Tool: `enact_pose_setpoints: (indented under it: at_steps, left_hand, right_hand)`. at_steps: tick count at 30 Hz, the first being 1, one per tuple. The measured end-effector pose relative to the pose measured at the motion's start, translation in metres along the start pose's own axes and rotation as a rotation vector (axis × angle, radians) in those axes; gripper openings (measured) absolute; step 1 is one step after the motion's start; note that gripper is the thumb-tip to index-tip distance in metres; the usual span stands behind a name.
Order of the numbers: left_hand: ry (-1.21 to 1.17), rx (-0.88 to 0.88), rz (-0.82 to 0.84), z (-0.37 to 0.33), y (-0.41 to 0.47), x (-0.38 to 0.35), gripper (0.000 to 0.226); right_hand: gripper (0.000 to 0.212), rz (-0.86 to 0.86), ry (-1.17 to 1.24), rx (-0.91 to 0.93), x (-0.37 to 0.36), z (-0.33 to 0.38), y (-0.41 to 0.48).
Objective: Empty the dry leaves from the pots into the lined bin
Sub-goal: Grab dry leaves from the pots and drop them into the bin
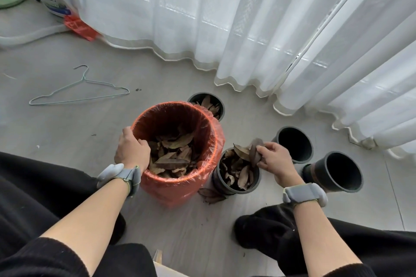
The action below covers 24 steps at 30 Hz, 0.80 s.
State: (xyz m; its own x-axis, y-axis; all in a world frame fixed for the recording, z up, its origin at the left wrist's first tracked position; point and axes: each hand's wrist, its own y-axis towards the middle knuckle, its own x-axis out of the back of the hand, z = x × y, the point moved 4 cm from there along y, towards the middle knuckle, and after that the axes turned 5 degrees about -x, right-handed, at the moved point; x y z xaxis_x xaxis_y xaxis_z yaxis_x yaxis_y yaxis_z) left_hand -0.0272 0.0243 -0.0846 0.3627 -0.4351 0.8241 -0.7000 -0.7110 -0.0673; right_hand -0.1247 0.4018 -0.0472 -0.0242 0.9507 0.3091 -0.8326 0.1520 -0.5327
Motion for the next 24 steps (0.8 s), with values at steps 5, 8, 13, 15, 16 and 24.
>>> enact_pose_setpoints:
  at_steps: [5,8,13,15,16,24]
  left_hand:
    - [-0.002,-0.002,0.009,-0.002,-0.001,0.0,0.036]
    - [-0.011,-0.013,0.002,-0.003,-0.001,0.0,0.034]
    - [-0.02,-0.029,-0.002,-0.004,-0.002,0.002,0.033]
    - [-0.019,-0.026,0.001,-0.003,-0.002,0.003,0.033]
    - [-0.02,-0.024,0.001,-0.003,-0.002,0.003,0.033]
    - [-0.028,-0.013,0.004,-0.003,-0.002,0.005,0.034]
  right_hand:
    - [0.016,0.128,0.064,0.126,-0.021,0.06,-0.023]
    - [0.012,0.234,0.06,0.217,-0.051,0.086,-0.043]
    - [0.022,0.37,-0.097,0.321,-0.102,0.095,-0.062]
    - [0.016,0.328,-0.17,0.356,-0.109,0.088,-0.056]
    - [0.012,0.275,-0.205,0.371,-0.106,0.083,-0.049]
    - [0.042,-0.053,-0.557,-0.045,-0.053,-0.022,0.027]
